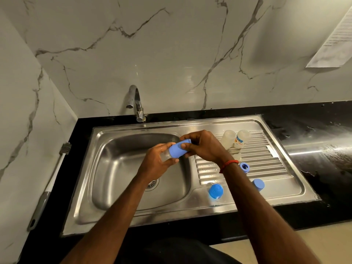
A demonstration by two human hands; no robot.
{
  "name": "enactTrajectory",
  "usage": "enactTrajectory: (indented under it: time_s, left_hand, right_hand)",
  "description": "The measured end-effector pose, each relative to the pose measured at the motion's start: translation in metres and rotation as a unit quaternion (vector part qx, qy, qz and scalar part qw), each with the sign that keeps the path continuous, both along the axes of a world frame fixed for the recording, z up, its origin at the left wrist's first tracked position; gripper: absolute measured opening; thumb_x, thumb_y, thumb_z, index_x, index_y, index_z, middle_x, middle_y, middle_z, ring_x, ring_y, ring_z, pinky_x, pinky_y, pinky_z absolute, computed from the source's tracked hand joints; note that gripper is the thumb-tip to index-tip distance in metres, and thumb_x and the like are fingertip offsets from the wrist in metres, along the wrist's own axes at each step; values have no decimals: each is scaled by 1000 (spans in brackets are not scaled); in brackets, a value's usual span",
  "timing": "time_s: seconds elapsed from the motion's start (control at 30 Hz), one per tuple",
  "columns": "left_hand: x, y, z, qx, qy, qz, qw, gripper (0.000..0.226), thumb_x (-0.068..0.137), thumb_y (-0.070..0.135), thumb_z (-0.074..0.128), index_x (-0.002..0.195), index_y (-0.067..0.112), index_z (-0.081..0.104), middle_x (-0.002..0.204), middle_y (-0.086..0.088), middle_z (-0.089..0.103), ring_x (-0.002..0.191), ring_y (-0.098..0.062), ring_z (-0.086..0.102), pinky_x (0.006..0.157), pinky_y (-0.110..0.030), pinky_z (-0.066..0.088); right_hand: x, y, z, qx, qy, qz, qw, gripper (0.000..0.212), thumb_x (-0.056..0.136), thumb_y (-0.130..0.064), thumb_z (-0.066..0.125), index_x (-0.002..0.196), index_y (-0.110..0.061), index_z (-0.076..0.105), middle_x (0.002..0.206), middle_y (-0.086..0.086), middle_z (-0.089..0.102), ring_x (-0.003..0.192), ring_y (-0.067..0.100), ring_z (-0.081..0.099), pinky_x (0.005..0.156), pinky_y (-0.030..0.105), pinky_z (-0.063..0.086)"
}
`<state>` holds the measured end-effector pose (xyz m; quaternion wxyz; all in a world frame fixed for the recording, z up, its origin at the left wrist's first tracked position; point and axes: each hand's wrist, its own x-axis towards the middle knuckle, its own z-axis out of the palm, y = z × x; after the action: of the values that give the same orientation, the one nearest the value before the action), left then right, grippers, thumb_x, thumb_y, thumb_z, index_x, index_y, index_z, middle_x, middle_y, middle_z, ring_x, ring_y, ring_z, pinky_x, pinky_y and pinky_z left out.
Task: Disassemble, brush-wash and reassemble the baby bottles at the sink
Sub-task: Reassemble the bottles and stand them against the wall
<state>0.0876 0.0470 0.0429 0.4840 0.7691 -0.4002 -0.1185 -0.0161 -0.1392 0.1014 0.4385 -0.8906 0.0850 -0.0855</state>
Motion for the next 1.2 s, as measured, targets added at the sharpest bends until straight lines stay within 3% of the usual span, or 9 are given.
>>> enactTrajectory:
  time_s: [0.1,0.23,0.37,0.5,0.63,0.8,0.93,1.1,1.2]
  left_hand:
    - [-2,0,0,-6,-18,12,1000,61,76,15,87,131,5,62,115,-1,64,99,2,60,86,-4,46]
    - [-1,0,0,-20,-30,15,999,62,73,11,88,128,4,63,113,-2,64,100,4,60,87,-5,46]
    - [0,0,1,-19,-20,37,999,59,69,11,90,123,5,66,106,2,64,93,5,60,82,-3,46]
    - [-1,-2,3,-31,37,44,998,56,72,12,89,123,11,65,108,4,66,95,4,63,80,-7,49]
    - [-5,-7,6,-32,113,22,993,52,78,14,85,125,13,61,112,3,66,95,-4,65,77,-14,53]
    - [-10,-12,1,-15,154,-12,988,52,82,20,82,128,17,57,116,5,65,102,-8,64,80,-12,51]
    - [-14,-16,0,1,158,-37,987,58,81,20,82,133,20,55,120,11,63,104,5,60,78,-9,49]
    - [-13,-24,-1,7,154,-36,987,55,82,25,82,130,30,56,124,16,62,115,1,56,93,-23,47]
    - [-10,-30,1,17,136,-33,990,50,83,25,82,126,32,58,124,12,64,118,-5,57,95,-24,47]
  right_hand:
    - [1,6,-3,19,35,-34,999,34,93,-31,66,114,-5,67,95,11,75,69,11,73,68,20,60]
    - [3,12,-7,30,35,-56,997,32,95,-32,63,116,-8,63,91,7,72,65,9,72,63,18,59]
    - [2,17,-12,43,29,-52,997,31,97,-33,61,119,-12,58,98,7,68,75,16,72,66,23,61]
    - [0,17,-14,67,5,-52,996,45,89,-39,69,124,-13,55,105,9,66,87,23,71,73,35,63]
    - [4,16,-13,93,2,-71,993,44,87,-41,70,118,-13,57,103,9,67,89,23,70,76,39,63]
    - [1,11,-6,55,19,-68,996,42,86,-38,73,115,-11,59,98,5,67,81,15,69,71,23,61]
    - [-6,4,0,-33,15,-70,997,41,86,-35,75,115,-10,60,93,-2,62,73,7,60,63,6,49]
    - [-13,-8,2,-62,25,-100,993,45,82,-34,80,116,-14,58,97,-3,62,82,11,59,69,10,45]
    - [-12,-15,4,-78,34,-111,990,42,80,-31,82,112,-15,59,95,-4,62,83,13,59,68,12,44]
